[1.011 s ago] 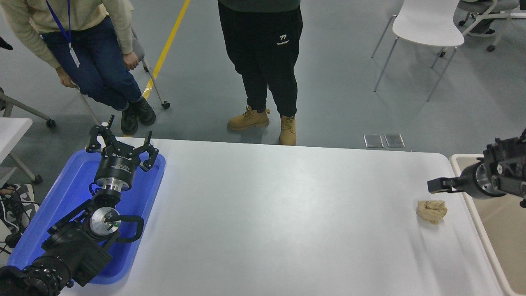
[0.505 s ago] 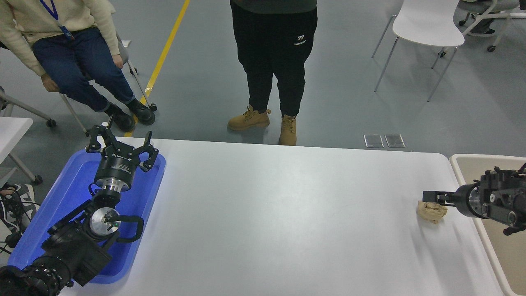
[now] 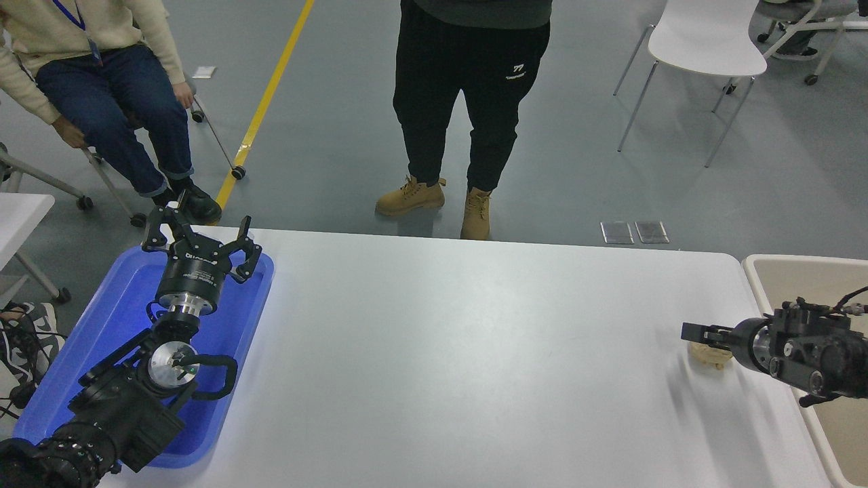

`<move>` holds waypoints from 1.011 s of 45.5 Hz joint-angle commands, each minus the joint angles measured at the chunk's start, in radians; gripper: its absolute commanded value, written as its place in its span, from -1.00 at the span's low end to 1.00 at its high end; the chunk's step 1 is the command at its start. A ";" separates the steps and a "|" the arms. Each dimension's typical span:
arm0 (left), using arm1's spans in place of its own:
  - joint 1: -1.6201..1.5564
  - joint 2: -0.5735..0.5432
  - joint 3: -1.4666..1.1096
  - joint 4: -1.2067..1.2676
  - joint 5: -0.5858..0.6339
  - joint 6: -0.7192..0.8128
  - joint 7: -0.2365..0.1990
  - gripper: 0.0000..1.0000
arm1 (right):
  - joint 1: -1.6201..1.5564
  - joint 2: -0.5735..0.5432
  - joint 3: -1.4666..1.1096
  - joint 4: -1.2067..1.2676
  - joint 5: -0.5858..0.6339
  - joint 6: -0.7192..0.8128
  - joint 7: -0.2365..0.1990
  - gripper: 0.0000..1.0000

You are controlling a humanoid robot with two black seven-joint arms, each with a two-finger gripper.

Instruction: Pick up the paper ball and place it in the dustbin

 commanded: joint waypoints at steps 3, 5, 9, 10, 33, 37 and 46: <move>0.000 0.000 0.000 0.000 0.000 0.000 0.000 1.00 | -0.037 0.018 0.028 -0.018 -0.026 -0.019 -0.019 0.87; 0.000 0.000 0.000 0.000 0.000 0.000 -0.001 1.00 | -0.043 0.019 0.033 -0.018 -0.030 -0.017 -0.022 0.78; 0.000 0.000 0.000 0.000 0.000 0.000 0.000 1.00 | -0.048 0.021 0.038 -0.018 -0.035 -0.017 -0.032 0.35; 0.000 0.000 0.000 0.000 0.000 0.000 0.000 1.00 | -0.048 0.021 0.039 -0.018 -0.036 -0.017 -0.032 0.18; 0.000 0.000 0.000 0.000 0.000 0.000 0.000 1.00 | -0.011 0.019 0.074 -0.007 -0.044 0.000 -0.029 -1.00; 0.000 0.000 0.000 0.000 0.000 0.000 0.000 1.00 | 0.046 0.005 0.065 0.050 -0.052 0.011 -0.026 -1.00; 0.000 0.000 0.000 0.000 0.000 0.000 0.000 1.00 | 0.270 -0.198 0.054 0.349 -0.179 0.086 -0.033 -1.00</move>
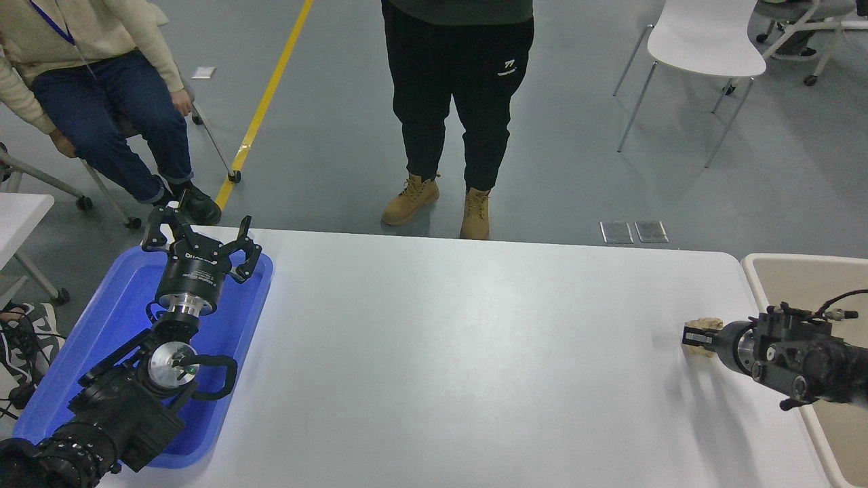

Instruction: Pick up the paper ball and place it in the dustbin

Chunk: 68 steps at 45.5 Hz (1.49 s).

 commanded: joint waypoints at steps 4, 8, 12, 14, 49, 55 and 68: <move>0.000 0.000 0.000 0.000 0.000 -0.001 0.000 1.00 | 0.299 -0.236 -0.035 0.374 -0.173 0.124 -0.008 -1.00; 0.000 0.000 0.000 0.000 0.000 -0.001 0.000 1.00 | 0.425 -0.285 -0.109 0.477 -0.194 0.183 -0.011 -1.00; -0.001 0.000 0.000 -0.002 0.000 -0.001 0.000 1.00 | 0.581 -0.294 -0.224 0.567 -0.191 0.242 -0.008 -1.00; -0.001 0.000 0.000 -0.002 0.000 -0.001 0.000 1.00 | 0.659 -0.294 -0.285 0.601 -0.188 0.264 -0.004 -1.00; -0.001 0.000 0.000 -0.002 0.000 -0.001 0.000 1.00 | 1.312 -0.224 -0.534 0.930 -0.090 0.578 0.030 -1.00; 0.000 0.000 0.000 -0.002 0.000 -0.001 0.001 1.00 | 1.313 -0.222 -0.534 0.931 -0.088 0.583 0.030 -1.00; 0.000 0.000 0.000 -0.002 0.000 -0.001 0.000 1.00 | 1.298 -0.248 -0.581 0.905 -0.104 0.582 0.015 -1.00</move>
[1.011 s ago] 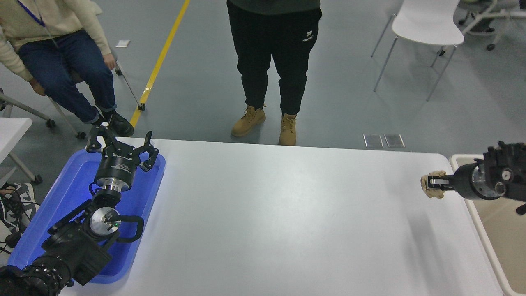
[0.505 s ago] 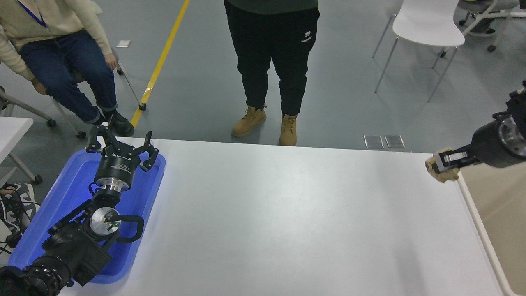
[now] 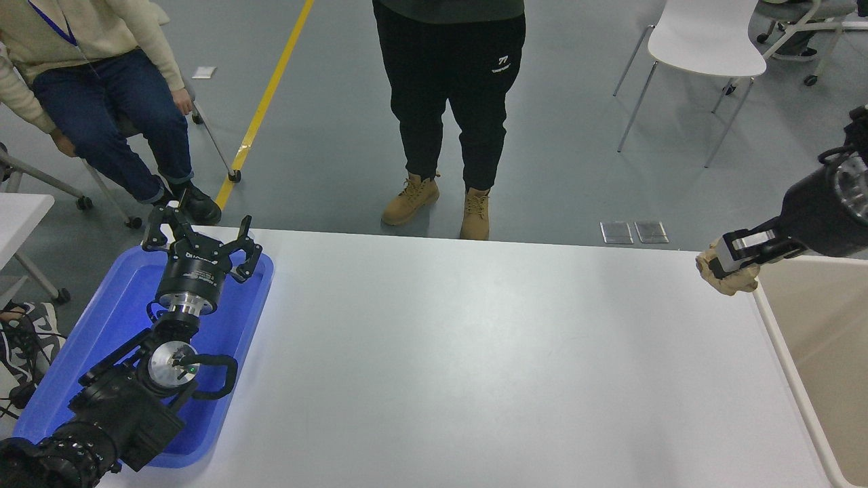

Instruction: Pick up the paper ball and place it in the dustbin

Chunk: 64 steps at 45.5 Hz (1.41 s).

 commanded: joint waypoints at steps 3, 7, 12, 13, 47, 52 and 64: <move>0.001 0.000 0.000 0.000 0.000 0.000 -0.001 1.00 | -0.016 -0.049 -0.074 -0.048 -0.010 0.012 -0.007 -1.00; 0.001 0.000 0.000 0.000 0.000 0.000 -0.001 1.00 | -0.078 -0.099 -0.080 -0.111 -0.027 0.016 -0.004 -1.00; 0.001 0.000 0.000 0.000 0.000 0.000 -0.001 1.00 | -0.176 -0.184 -0.064 -0.240 -0.074 0.056 0.007 -1.00; 0.001 0.000 0.000 0.000 0.000 0.000 -0.001 1.00 | -0.197 -0.199 -0.061 -0.269 -0.082 0.065 0.007 -1.00; 0.001 0.000 0.000 0.000 0.000 0.000 -0.001 1.00 | -1.444 -0.012 0.446 -1.525 0.091 0.045 0.211 -1.00; 0.001 0.000 0.000 0.002 0.000 0.000 -0.003 1.00 | -1.480 0.012 0.448 -1.555 0.148 0.024 0.199 -1.00; 0.001 0.000 0.000 0.002 0.000 0.000 -0.003 1.00 | -1.563 0.065 0.529 -1.556 0.303 -0.160 0.094 -1.00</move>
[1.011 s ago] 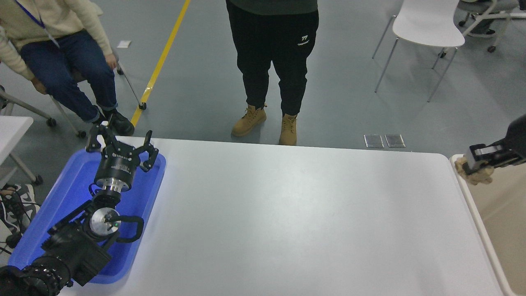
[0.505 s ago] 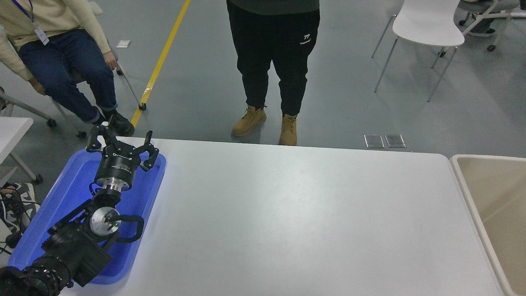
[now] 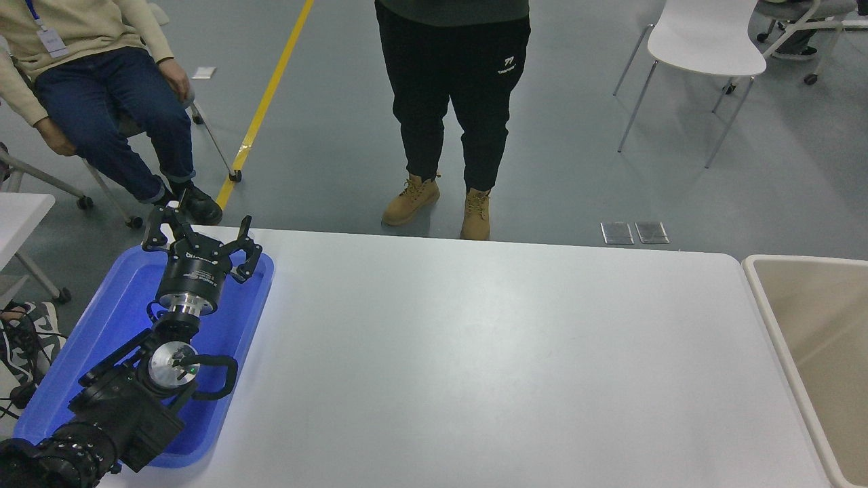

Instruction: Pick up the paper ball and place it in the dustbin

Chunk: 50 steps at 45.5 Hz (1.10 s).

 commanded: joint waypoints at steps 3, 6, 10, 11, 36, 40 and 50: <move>0.000 0.000 0.000 0.001 0.000 0.000 -0.002 1.00 | -0.139 0.079 0.122 -0.069 0.194 -0.177 -0.112 -1.00; 0.000 0.000 0.000 0.001 0.000 0.000 -0.002 1.00 | -0.154 0.108 0.162 -0.068 0.223 -0.231 -0.146 -1.00; 0.000 0.000 0.000 0.001 0.000 0.000 -0.002 1.00 | -0.180 0.140 0.237 -0.068 0.247 -0.303 -0.183 -1.00; 0.000 0.000 0.000 0.001 0.000 0.000 -0.002 1.00 | -0.185 0.148 0.262 -0.068 0.253 -0.320 -0.192 -1.00; 0.000 0.000 0.000 0.001 -0.002 0.001 -0.002 1.00 | -0.265 0.274 0.722 -0.061 0.278 -0.528 -0.252 -0.86; 0.000 0.000 0.000 0.002 0.000 0.000 -0.002 1.00 | -0.272 0.277 0.725 -0.061 0.327 -0.539 -0.252 -0.31; 0.000 0.000 0.000 0.001 0.000 0.001 -0.002 1.00 | -0.271 0.274 0.727 -0.061 0.399 -0.541 -0.252 1.00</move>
